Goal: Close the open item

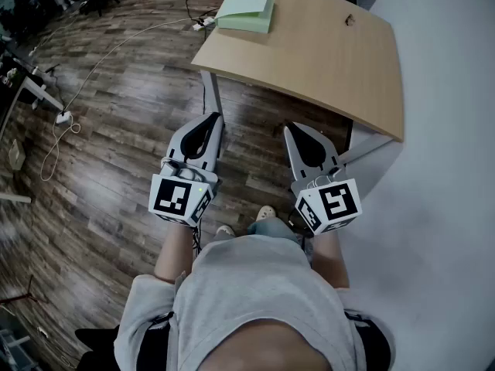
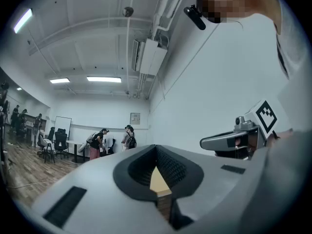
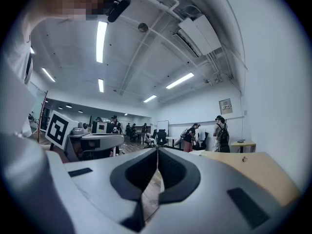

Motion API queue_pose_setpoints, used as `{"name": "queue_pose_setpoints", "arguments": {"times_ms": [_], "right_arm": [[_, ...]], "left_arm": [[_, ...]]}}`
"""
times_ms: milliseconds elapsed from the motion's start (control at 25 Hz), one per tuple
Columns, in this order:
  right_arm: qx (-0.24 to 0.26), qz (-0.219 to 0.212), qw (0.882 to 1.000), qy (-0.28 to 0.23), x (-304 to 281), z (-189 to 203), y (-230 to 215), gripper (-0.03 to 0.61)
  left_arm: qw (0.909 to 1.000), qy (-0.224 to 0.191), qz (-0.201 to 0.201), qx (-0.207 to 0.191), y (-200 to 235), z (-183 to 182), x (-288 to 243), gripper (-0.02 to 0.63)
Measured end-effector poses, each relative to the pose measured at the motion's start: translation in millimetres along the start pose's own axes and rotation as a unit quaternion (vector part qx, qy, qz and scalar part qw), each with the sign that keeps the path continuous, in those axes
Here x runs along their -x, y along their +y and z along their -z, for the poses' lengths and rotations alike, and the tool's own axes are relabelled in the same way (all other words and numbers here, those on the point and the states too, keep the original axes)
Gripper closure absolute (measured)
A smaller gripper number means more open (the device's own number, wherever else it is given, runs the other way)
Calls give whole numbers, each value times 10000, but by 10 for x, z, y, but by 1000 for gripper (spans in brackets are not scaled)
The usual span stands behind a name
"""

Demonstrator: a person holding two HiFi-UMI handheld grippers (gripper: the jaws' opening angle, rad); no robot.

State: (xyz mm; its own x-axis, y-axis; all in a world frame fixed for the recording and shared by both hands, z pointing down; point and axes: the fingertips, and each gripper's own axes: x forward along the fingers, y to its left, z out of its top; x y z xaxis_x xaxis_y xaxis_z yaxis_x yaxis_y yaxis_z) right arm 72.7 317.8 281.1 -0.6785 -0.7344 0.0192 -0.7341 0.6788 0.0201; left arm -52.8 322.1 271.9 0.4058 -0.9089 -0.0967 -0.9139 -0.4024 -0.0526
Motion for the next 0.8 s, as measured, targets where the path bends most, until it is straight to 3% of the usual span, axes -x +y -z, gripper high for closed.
{"name": "queue_pose_setpoints", "arguments": {"times_ms": [800], "right_arm": [[-8, -35, 10000, -64, -150, 16, -400, 568]], "left_arm": [[10000, -23, -43, 4, -33, 62, -429, 597]]}}
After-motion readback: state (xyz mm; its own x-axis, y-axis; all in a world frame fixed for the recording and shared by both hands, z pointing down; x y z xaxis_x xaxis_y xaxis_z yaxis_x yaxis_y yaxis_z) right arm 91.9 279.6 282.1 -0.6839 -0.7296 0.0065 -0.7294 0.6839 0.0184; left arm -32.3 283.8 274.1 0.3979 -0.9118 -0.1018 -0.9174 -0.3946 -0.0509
